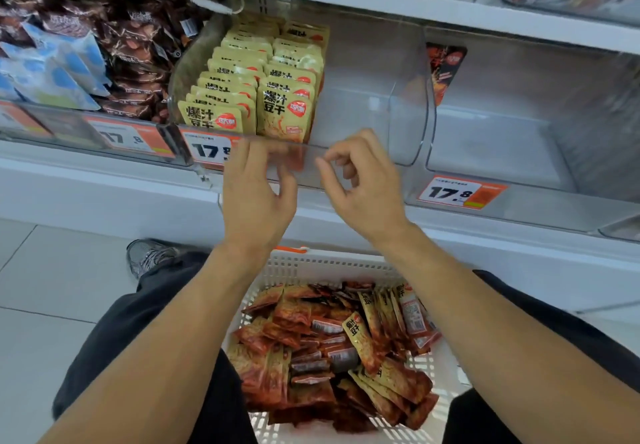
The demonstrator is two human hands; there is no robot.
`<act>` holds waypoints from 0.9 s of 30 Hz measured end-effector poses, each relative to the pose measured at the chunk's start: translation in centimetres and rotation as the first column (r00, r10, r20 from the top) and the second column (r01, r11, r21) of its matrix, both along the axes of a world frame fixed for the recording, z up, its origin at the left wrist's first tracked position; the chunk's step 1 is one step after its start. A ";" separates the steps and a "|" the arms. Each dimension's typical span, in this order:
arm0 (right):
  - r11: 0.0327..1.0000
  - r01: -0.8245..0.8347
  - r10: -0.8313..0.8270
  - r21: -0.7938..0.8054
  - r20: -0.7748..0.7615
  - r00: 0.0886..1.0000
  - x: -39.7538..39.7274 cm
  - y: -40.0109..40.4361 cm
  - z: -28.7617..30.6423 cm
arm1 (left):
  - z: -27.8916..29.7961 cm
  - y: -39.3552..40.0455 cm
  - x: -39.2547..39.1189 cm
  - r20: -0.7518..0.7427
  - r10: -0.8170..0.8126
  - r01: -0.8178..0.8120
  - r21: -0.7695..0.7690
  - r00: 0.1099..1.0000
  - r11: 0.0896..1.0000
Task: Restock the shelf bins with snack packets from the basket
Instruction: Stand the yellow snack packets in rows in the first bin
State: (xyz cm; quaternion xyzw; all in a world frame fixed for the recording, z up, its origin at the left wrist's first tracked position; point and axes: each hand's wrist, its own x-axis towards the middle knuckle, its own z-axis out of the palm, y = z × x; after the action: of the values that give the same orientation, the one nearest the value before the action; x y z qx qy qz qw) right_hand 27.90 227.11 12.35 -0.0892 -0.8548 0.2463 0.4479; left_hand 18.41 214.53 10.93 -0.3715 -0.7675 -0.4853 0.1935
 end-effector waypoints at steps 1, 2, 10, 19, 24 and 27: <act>0.999 -0.003 0.005 -0.035 0.046 0.999 1.4 -0.2 -1.9 | -1.2 0.4 1.5 0.085 -0.033 0.037 -0.045 0.996 0.998; 0.997 0.011 -0.001 -0.079 0.124 0.992 2.9 -0.2 -4.0 | -2.7 0.8 2.9 0.186 -0.060 0.079 -0.100 0.981 0.992; 0.889 0.327 0.119 -0.320 0.852 0.509 16.6 -0.4 -20.7 | -14.5 0.0 11.5 0.646 0.038 0.486 -0.610 0.762 0.627; 0.783 0.524 0.199 -0.336 0.933 0.301 21.7 -5.7 -26.1 | -20.9 -1.7 17.3 0.787 0.303 0.572 -0.604 0.537 0.555; 0.893 0.386 0.154 -0.231 0.963 0.221 21.8 -5.3 -27.3 | -22.3 -0.9 18.3 0.833 0.369 0.643 -0.553 0.412 0.530; 0.922 0.306 0.180 -0.239 0.961 0.209 22.0 -4.4 -27.0 | -23.0 0.1 17.9 0.858 0.406 0.659 -0.506 0.316 0.556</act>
State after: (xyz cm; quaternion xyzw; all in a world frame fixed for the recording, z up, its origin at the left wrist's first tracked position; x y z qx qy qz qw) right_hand 49.93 222.74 -14.67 -0.3441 -0.8735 0.2761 -0.2060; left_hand 36.34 214.68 -12.03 -0.1299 -0.8123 -0.2024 -0.5313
